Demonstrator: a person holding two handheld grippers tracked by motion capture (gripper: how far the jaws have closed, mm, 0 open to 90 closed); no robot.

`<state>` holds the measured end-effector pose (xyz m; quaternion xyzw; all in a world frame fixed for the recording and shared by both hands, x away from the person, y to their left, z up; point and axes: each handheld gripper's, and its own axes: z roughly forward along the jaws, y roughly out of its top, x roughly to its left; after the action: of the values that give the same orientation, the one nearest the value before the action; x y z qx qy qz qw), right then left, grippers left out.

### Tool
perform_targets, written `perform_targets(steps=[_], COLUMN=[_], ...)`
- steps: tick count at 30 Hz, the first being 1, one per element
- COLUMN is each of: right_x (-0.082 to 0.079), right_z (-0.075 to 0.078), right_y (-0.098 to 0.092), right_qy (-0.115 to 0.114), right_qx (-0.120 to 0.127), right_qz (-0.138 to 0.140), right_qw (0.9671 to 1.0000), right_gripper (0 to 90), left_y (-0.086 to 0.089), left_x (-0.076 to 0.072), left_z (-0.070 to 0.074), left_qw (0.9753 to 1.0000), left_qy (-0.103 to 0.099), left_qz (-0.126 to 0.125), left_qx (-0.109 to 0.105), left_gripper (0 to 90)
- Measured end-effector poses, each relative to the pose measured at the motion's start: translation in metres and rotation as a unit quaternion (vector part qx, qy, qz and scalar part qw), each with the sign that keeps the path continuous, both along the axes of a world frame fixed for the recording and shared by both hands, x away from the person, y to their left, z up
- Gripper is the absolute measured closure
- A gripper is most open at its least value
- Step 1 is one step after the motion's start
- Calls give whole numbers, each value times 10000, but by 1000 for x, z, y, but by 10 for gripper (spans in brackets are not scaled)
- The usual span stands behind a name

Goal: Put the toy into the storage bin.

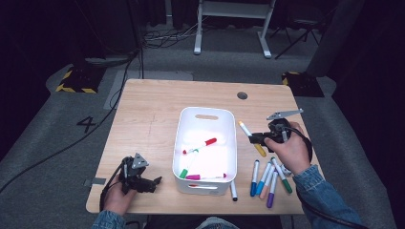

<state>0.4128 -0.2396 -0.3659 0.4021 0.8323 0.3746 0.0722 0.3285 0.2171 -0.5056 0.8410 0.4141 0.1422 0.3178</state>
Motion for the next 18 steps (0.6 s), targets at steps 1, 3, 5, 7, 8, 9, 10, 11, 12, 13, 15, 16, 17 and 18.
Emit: perform_targets(steps=[1,3,5,7,8,9,10,11,12,13,15,16,17,18], right_x=[-1,-4,-5,-6,-9,-11,-13,-13,-14,-17,-22,-24,-26,-27], right_z=[2,7,11,14,19,21,23,23,25,27,30,31,32,34], right_y=[0,-1,0,0,1,3,5,5,7,10,18,20,23,26], right_qy=[-27,-62,-99,-128,-151,-162,-159,-159,-176,-173,-211,-235,-253,-254], right_qx=[10,46,39,51,92,106,116,116,114,128,130,100,94,110], right_qz=[7,27,56,76,141,169,197,197,236,299,446,508,577,622], right_qw=[10000,10000,9999,9999,9997,9997,9996,9996,9995,9993,9987,9984,9980,9977], right_gripper=[771,770,771,771,770,771,771,771,771,771,770,771,770,770], left_y=[0,0,0,0,0,0,0,0,0,0,0,0,0,0], left_x=[0,0,0,0,0,0,0,0,0,0,0,0,0,0], left_z=[0,0,0,0,0,0,0,0,0,0,0,0,0,0], left_qw=[10000,10000,10000,10000,10000,10000,10000,10000,10000,10000,10000,10000,10000,10000], left_qy=[0,1,-1,-1,0,0,0,0,0,-1,0,0,1,-1], left_qz=[4,0,6,5,0,4,-1,-1,5,5,5,-1,0,5], left_qx=[-8,-1,-9,-9,0,-8,0,0,-8,-8,-8,2,0,-8], left_gripper=[0,0,0,0,0,0,0,0,0,0,0,0,0,0])
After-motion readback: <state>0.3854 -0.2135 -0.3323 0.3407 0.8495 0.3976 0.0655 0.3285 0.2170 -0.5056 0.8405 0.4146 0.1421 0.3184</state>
